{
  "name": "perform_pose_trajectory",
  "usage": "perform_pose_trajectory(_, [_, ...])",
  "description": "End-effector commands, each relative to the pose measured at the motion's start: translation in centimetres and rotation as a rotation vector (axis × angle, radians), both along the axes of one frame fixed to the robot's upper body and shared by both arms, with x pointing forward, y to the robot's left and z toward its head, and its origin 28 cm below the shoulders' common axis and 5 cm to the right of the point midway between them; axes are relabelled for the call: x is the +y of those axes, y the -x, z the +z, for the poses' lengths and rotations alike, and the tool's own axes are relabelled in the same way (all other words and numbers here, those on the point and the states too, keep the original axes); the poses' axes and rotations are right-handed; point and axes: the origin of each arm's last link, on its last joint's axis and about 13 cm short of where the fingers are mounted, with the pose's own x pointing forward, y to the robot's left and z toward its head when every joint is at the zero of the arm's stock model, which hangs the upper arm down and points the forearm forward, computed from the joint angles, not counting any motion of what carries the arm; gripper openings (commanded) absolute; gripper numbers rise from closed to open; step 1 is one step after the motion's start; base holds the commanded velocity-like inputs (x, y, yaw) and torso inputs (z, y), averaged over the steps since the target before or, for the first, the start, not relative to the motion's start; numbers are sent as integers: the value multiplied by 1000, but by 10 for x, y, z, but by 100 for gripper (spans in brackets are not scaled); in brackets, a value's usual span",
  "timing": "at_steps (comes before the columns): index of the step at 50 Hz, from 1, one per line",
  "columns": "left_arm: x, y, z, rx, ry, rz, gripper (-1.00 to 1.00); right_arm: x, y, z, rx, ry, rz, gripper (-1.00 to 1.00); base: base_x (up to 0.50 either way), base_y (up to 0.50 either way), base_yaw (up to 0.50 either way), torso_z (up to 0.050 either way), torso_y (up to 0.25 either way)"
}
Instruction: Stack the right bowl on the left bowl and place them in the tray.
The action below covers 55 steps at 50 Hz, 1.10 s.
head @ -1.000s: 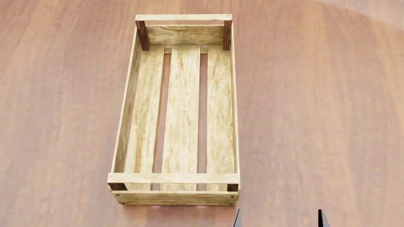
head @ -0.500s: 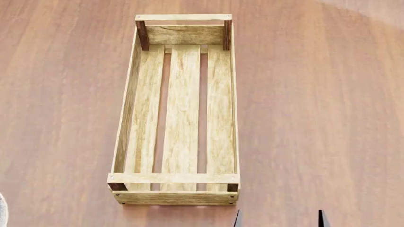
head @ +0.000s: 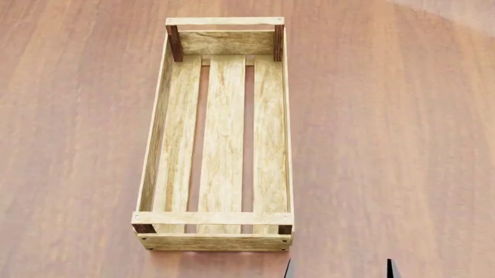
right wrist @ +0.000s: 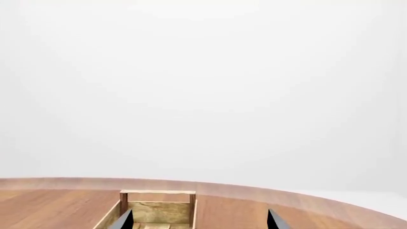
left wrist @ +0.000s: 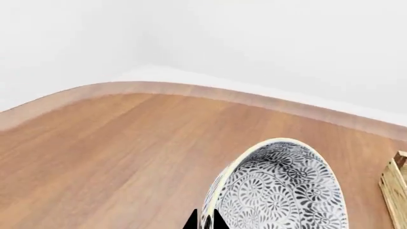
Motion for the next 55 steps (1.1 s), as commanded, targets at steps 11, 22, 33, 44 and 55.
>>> perform_pose_trajectory(11, [34,-8,16,-50,173,160,-100,0,1,-1,-11,11,0,100,0,0,0,0,0])
perform_pose_trajectory(22, [38,-18,1,21,335,172,-100,-1,1,-1,-9,11,-4,100,0,0,0,0,0])
perform_pose_trajectory(33, [37,-20,-12,84,437,201,-100,-1,0,-1,-10,13,-6,100,0,0,0,0,0])
perform_pose_trajectory(44, [38,-19,-28,145,483,227,-100,-1,2,0,-14,13,0,100,0,0,0,0,0])
perform_pose_trajectory(55, [41,-18,-29,143,514,253,-100,-1,3,-1,-14,14,0,100,0,0,0,0,1])
